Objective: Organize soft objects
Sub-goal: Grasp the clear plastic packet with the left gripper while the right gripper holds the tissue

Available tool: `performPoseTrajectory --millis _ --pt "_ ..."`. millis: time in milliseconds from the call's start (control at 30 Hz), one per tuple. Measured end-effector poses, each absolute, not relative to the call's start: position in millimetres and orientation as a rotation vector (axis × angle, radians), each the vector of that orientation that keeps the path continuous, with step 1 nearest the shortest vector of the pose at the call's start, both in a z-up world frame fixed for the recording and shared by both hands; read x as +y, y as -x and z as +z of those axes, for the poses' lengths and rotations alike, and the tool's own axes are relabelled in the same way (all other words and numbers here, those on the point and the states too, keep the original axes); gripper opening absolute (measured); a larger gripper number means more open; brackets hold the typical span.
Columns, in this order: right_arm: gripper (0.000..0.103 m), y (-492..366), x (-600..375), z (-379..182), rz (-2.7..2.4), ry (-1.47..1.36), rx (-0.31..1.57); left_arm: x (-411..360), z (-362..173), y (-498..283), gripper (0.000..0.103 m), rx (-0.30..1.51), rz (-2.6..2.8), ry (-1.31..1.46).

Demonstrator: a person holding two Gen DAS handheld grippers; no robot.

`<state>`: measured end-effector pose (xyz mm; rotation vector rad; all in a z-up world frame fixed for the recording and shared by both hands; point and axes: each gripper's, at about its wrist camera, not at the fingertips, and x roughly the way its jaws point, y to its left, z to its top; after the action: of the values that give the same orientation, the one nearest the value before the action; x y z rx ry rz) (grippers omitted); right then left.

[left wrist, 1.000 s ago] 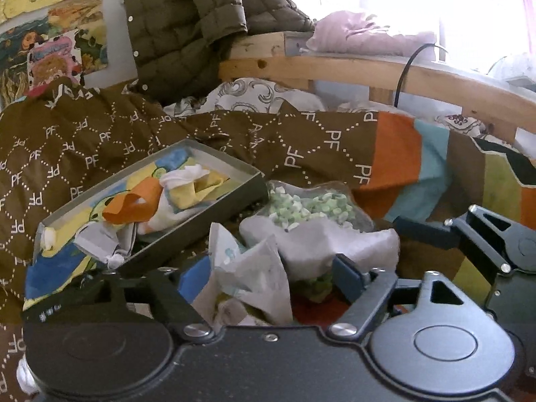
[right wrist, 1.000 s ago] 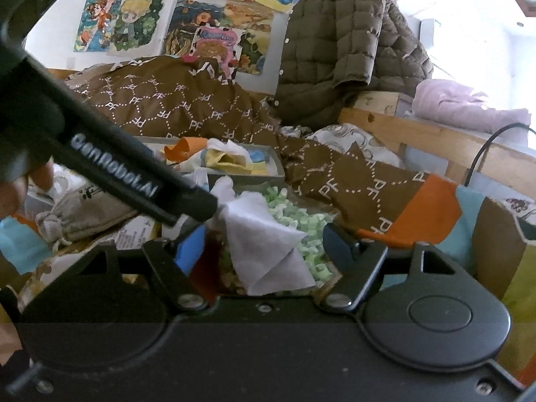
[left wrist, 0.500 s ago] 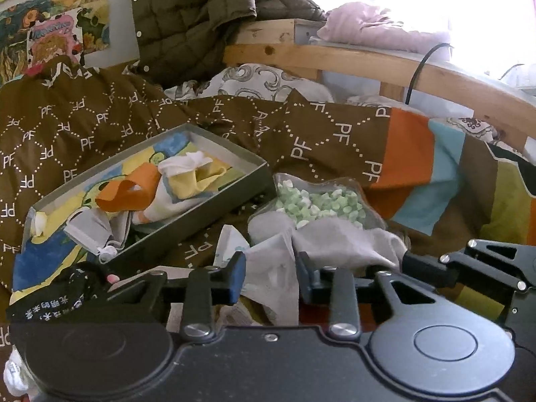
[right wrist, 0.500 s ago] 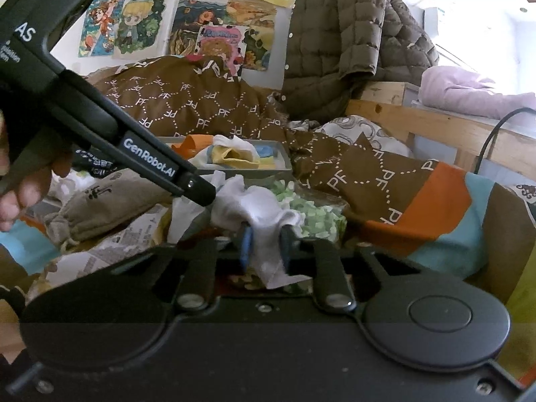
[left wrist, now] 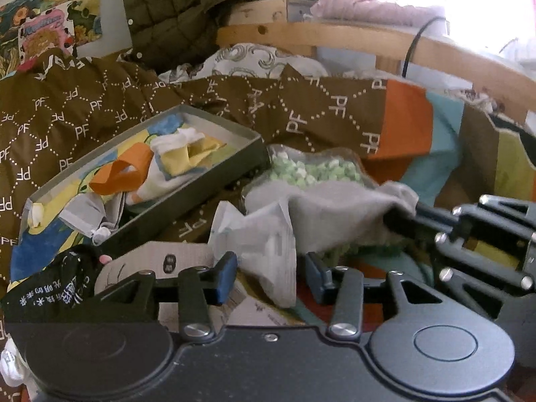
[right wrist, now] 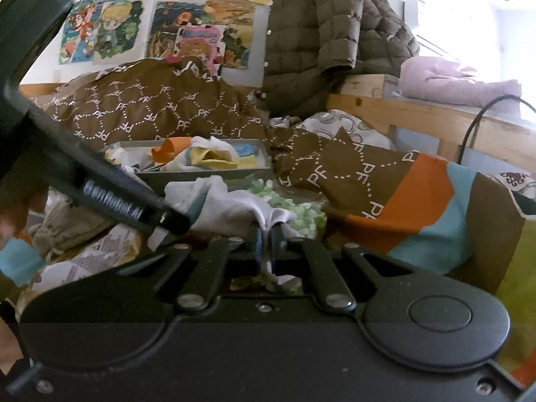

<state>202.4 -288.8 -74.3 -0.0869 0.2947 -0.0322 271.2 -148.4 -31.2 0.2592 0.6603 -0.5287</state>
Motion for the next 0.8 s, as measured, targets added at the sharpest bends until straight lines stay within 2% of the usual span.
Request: performPoseTrajectory --millis 133,333,433,500,533,567,800 --pt "0.000 -201.0 -286.4 -74.0 -0.030 0.087 0.281 -156.0 -33.9 -272.2 0.046 0.674 -0.516 -0.282" --pt "0.000 -199.4 -284.8 -73.1 -0.026 0.085 0.276 -164.8 -35.8 -275.8 0.022 0.696 -0.492 -0.295" --pt "0.000 -199.3 -285.0 -73.0 -0.027 0.080 0.278 -166.1 -37.7 -275.5 0.022 0.709 -0.519 -0.283" --pt "0.000 -199.5 -284.2 -72.7 -0.027 0.079 0.278 -167.0 -39.1 -272.7 0.031 0.701 -0.516 -0.283" --pt "0.000 -199.4 -284.0 -72.6 -0.026 0.078 0.277 -167.1 -39.7 -271.8 0.045 0.701 -0.516 -0.278" --pt "0.000 -199.0 -283.4 -72.5 -0.025 0.078 0.277 -167.8 -40.1 -270.9 0.053 0.703 -0.519 -0.278" --pt "0.000 -197.2 -282.1 -71.4 -0.027 0.067 0.275 -181.1 -45.7 -267.1 0.055 0.685 -0.490 -0.388"
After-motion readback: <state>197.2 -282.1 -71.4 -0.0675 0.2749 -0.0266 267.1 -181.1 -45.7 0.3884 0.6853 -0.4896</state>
